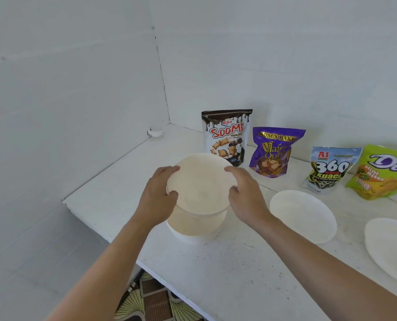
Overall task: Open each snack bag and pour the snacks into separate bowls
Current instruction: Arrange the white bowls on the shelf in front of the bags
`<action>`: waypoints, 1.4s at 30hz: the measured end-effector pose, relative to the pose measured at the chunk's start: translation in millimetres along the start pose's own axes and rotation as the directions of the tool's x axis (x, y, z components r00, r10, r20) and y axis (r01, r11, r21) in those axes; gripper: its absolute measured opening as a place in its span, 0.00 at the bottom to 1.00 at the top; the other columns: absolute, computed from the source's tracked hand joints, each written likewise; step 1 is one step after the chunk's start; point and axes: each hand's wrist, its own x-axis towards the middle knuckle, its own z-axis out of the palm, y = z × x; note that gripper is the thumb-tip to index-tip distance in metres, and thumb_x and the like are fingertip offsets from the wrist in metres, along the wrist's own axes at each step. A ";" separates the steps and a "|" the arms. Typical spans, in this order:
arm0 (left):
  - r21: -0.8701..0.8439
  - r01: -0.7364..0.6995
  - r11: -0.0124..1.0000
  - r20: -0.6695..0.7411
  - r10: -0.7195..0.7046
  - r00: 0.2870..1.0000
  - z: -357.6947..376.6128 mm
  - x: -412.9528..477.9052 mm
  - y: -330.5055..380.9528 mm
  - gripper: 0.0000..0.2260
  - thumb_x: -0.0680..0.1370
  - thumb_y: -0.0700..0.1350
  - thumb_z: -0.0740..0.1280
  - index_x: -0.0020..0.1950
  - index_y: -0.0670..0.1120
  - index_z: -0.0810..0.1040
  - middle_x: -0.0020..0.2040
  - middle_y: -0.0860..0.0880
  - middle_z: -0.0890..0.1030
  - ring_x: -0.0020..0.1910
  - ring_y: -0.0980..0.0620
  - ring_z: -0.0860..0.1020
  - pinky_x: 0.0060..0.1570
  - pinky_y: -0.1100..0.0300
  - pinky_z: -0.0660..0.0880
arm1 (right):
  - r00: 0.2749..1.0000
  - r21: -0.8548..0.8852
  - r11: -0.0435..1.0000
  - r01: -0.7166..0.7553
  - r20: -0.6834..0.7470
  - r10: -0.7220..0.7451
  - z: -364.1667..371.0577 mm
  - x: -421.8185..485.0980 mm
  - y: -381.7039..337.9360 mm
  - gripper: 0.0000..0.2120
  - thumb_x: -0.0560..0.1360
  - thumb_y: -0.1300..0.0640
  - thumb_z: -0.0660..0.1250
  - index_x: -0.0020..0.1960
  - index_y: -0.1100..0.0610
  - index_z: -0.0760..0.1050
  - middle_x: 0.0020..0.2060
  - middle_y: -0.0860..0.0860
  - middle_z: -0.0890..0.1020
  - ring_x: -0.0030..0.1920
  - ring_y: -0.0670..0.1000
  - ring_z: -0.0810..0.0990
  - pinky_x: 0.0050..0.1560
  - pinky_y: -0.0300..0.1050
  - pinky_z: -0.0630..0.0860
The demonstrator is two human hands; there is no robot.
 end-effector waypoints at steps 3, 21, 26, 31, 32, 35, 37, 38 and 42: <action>-0.074 -0.050 0.996 -0.001 0.050 0.999 6.6 4.4 26.9 0.29 0.76 0.30 0.61 0.74 0.52 0.72 0.65 0.60 0.70 0.54 0.64 0.74 0.59 0.51 0.76 | 0.997 0.089 0.996 -0.012 -0.078 0.019 -26.7 -1.4 0.9 0.26 0.76 0.73 0.56 0.71 0.56 0.71 0.67 0.52 0.73 0.66 0.48 0.69 0.60 0.36 0.64; -0.197 -0.103 0.975 0.335 0.165 0.928 143.1 -50.9 90.7 0.26 0.73 0.33 0.70 0.64 0.58 0.76 0.59 0.66 0.71 0.60 0.51 0.74 0.57 0.57 0.79 | 0.932 0.213 0.930 -0.300 -0.144 0.333 -132.7 -131.0 104.1 0.22 0.73 0.70 0.60 0.58 0.48 0.78 0.43 0.50 0.72 0.34 0.42 0.69 0.34 0.32 0.67; -0.198 0.005 0.980 0.366 0.069 0.928 154.1 -81.3 83.7 0.26 0.72 0.33 0.68 0.60 0.62 0.77 0.59 0.69 0.75 0.56 0.56 0.78 0.45 0.57 0.83 | 0.932 0.215 0.913 -0.347 -0.032 0.361 -127.7 -162.3 122.8 0.21 0.72 0.67 0.62 0.57 0.45 0.76 0.50 0.52 0.75 0.41 0.49 0.70 0.41 0.40 0.67; -0.212 0.124 0.969 0.416 -0.026 0.909 164.8 -108.3 71.6 0.25 0.73 0.32 0.66 0.59 0.61 0.79 0.61 0.66 0.76 0.56 0.57 0.77 0.39 0.61 0.81 | 0.929 0.175 0.913 -0.369 0.043 0.368 -116.1 -183.5 139.6 0.21 0.73 0.66 0.63 0.59 0.45 0.75 0.50 0.51 0.74 0.41 0.47 0.70 0.39 0.33 0.66; -0.213 0.148 0.966 0.424 -0.046 0.905 167.2 -113.4 68.2 0.25 0.73 0.32 0.66 0.59 0.60 0.79 0.61 0.66 0.76 0.57 0.55 0.77 0.40 0.59 0.81 | 0.929 0.172 0.913 -0.370 0.053 0.366 -113.3 -187.7 142.4 0.21 0.73 0.66 0.63 0.59 0.45 0.75 0.50 0.50 0.73 0.41 0.46 0.70 0.40 0.33 0.65; -0.212 0.181 0.960 0.435 -0.074 0.898 173.0 -125.6 60.9 0.25 0.74 0.32 0.65 0.59 0.61 0.79 0.61 0.67 0.76 0.57 0.55 0.77 0.42 0.59 0.79 | 0.930 0.191 0.910 -0.368 0.061 0.363 -105.8 -198.4 147.0 0.21 0.72 0.66 0.63 0.59 0.46 0.74 0.50 0.48 0.71 0.41 0.45 0.71 0.40 0.33 0.66; -0.223 0.188 0.957 0.439 -0.073 0.895 175.0 -128.4 58.9 0.24 0.74 0.32 0.65 0.59 0.60 0.79 0.61 0.66 0.76 0.58 0.55 0.76 0.41 0.62 0.78 | 0.930 0.232 0.901 -0.366 0.057 0.363 -103.7 -202.5 146.9 0.22 0.72 0.68 0.62 0.58 0.45 0.73 0.52 0.46 0.70 0.45 0.42 0.71 0.40 0.28 0.68; -0.225 0.188 0.956 0.441 -0.072 0.895 175.6 -128.5 58.2 0.24 0.74 0.31 0.65 0.59 0.59 0.78 0.61 0.65 0.76 0.58 0.55 0.76 0.40 0.63 0.79 | 0.932 0.245 0.900 -0.360 0.054 0.358 -103.3 -203.7 146.3 0.22 0.71 0.68 0.62 0.58 0.45 0.73 0.54 0.45 0.70 0.47 0.39 0.71 0.41 0.26 0.69; -0.198 0.159 0.967 0.458 -0.052 0.887 174.6 -125.5 56.1 0.23 0.75 0.31 0.65 0.58 0.60 0.77 0.60 0.65 0.75 0.57 0.56 0.77 0.40 0.62 0.81 | 0.945 0.259 0.909 -0.327 0.066 0.321 -100.8 -206.0 145.0 0.23 0.70 0.69 0.63 0.57 0.46 0.74 0.58 0.43 0.68 0.55 0.32 0.68 0.44 0.26 0.73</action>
